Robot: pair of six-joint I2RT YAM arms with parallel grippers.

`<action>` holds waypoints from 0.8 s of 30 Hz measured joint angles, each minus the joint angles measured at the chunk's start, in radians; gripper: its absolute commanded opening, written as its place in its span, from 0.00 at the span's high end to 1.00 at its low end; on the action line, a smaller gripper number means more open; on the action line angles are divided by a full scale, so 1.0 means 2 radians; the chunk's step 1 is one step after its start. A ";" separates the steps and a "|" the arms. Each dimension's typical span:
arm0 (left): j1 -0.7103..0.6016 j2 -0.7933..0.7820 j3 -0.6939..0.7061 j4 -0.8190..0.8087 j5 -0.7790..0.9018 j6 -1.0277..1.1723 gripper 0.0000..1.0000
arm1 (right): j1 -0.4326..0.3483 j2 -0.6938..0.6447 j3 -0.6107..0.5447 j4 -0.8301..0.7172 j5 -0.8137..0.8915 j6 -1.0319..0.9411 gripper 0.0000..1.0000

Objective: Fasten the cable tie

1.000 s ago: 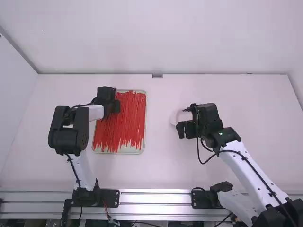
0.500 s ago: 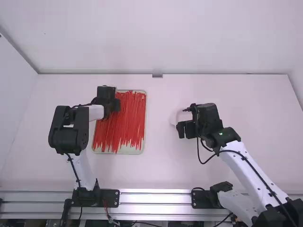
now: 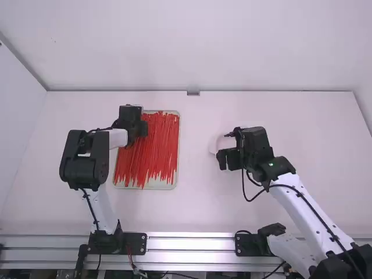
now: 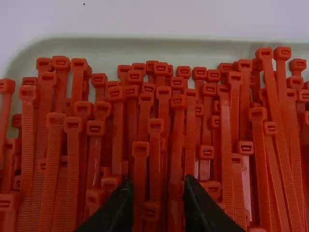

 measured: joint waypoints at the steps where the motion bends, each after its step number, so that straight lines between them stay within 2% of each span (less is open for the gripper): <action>1: 0.000 0.000 0.000 0.003 0.000 -0.002 0.73 | 0.000 0.000 0.000 0.000 0.000 0.000 0.01; 10: 0.000 0.000 0.000 0.003 0.000 -0.004 0.74 | 0.000 0.000 0.000 0.001 0.000 -0.002 0.01; 14: 0.000 0.000 0.000 0.003 0.000 -0.005 0.77 | 0.000 0.000 0.000 0.003 0.000 -0.003 0.01; 24: 0.000 0.000 0.000 -0.005 0.000 -0.005 0.77 | 0.000 0.000 0.000 0.002 0.000 -0.006 0.01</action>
